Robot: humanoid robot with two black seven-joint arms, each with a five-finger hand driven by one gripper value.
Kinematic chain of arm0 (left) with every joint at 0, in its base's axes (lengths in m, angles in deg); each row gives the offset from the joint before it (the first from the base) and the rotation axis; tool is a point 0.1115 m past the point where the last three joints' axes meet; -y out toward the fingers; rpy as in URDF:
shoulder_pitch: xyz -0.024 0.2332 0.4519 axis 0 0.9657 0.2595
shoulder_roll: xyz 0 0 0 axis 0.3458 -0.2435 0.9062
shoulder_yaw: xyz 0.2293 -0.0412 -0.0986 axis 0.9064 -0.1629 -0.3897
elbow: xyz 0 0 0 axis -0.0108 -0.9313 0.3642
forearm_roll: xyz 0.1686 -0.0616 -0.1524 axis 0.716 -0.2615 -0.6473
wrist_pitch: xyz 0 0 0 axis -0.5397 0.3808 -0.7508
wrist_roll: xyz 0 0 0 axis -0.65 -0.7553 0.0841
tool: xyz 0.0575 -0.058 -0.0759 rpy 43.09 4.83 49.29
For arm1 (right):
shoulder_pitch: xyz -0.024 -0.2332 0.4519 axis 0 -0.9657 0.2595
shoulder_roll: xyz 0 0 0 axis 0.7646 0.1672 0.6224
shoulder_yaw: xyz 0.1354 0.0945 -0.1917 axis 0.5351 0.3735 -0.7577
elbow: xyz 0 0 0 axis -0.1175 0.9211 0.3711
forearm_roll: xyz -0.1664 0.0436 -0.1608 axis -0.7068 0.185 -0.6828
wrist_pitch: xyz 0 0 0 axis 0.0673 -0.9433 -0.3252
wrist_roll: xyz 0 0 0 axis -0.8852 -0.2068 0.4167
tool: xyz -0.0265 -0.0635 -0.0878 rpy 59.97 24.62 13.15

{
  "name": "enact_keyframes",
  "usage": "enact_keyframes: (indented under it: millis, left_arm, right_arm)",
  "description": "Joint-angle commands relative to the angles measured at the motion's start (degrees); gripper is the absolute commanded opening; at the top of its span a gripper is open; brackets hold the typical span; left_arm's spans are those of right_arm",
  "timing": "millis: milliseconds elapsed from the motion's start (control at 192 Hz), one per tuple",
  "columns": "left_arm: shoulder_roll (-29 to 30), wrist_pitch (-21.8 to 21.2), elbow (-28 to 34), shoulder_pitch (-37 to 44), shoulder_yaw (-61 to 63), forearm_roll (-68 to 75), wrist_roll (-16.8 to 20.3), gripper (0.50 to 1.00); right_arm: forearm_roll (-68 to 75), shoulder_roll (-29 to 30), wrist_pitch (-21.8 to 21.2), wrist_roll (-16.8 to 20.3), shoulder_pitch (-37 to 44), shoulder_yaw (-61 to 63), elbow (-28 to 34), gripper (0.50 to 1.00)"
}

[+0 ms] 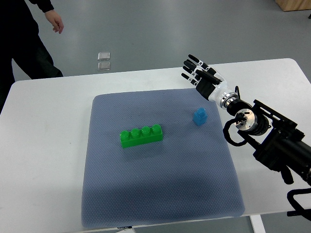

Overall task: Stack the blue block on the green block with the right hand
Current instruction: 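Move the right hand from rest toward the small blue block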

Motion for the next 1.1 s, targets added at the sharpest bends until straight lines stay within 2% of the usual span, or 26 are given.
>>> enact_keyframes:
  millis: [0, 324, 486, 653, 700, 705, 820, 908, 971, 976, 987, 1081, 1086, 1096]
  left_arm:
    - [0.00, 0.01, 0.00, 0.00, 0.00, 0.00, 0.00, 1.000]
    - [0.00, 0.01, 0.09, 0.00, 0.00, 0.00, 0.00, 1.000]
    - [0.00, 0.01, 0.09, 0.00, 0.00, 0.00, 0.00, 1.000]
    - [0.00, 0.01, 0.00, 0.00, -0.08, 0.00, 0.00, 1.000]
    - [0.00, 0.01, 0.00, 0.00, -0.08, 0.00, 0.00, 1.000]
    - [0.00, 0.01, 0.00, 0.00, -0.08, 0.00, 0.00, 1.000]
    - [0.00, 0.09, -0.08, -0.09, -0.08, 0.00, 0.00, 1.000]
    - [0.00, 0.09, -0.08, -0.09, 0.00, 0.00, 0.00, 1.000]
    - [0.00, 0.09, -0.08, -0.09, 0.00, 0.00, 0.00, 1.000]
    - [0.00, 0.09, -0.08, -0.09, 0.00, 0.00, 0.00, 1.000]
    - [0.00, 0.09, -0.08, -0.09, 0.00, 0.00, 0.00, 1.000]
    - [0.00, 0.09, -0.17, -0.18, 0.00, 0.00, 0.00, 1.000]
    - [0.00, 0.09, -0.61, -0.18, 0.00, 0.00, 0.00, 1.000]
    - [0.00, 0.09, -0.79, -0.18, 0.00, 0.00, 0.00, 1.000]
  right_arm:
    - [0.00, 0.00, 0.00, 0.00, -0.02, 0.03, 0.01, 0.919]
    - [-0.09, -0.09, -0.44, 0.09, 0.94, -0.50, 0.01, 0.919]
    - [-4.13, -1.67, -4.22, 0.35, 2.17, -0.94, 0.53, 0.919]
    - [-17.13, -4.48, -10.28, 1.49, 6.04, -1.29, 0.88, 0.917]
    - [-17.14, -4.48, -10.28, 1.49, 6.04, -1.29, 0.88, 0.917]
    - [-22.62, -5.27, -12.37, 2.71, 7.61, -2.25, 1.32, 0.917]
    - [-35.68, -7.65, -16.00, 4.04, 11.58, -5.25, 2.73, 0.917]
    - [-47.89, -11.33, -19.95, 4.48, 15.44, -10.87, 6.24, 0.919]
    - [-49.22, -11.78, -20.39, 4.57, 15.89, -11.75, 6.69, 0.919]
    - [-55.22, -14.04, -21.96, 5.26, 18.41, -16.54, 9.64, 0.919]
    - [-56.42, -14.50, -22.23, 5.45, 19.04, -17.72, 10.37, 0.919]
    - [-60.47, -16.35, -22.85, 5.97, 21.51, -21.95, 12.49, 0.919]
    - [-63.34, -18.35, -23.46, 6.41, 24.47, -27.17, 14.40, 0.919]
    - [-63.81, -18.72, -23.64, 6.50, 25.11, -28.35, 14.77, 0.919]
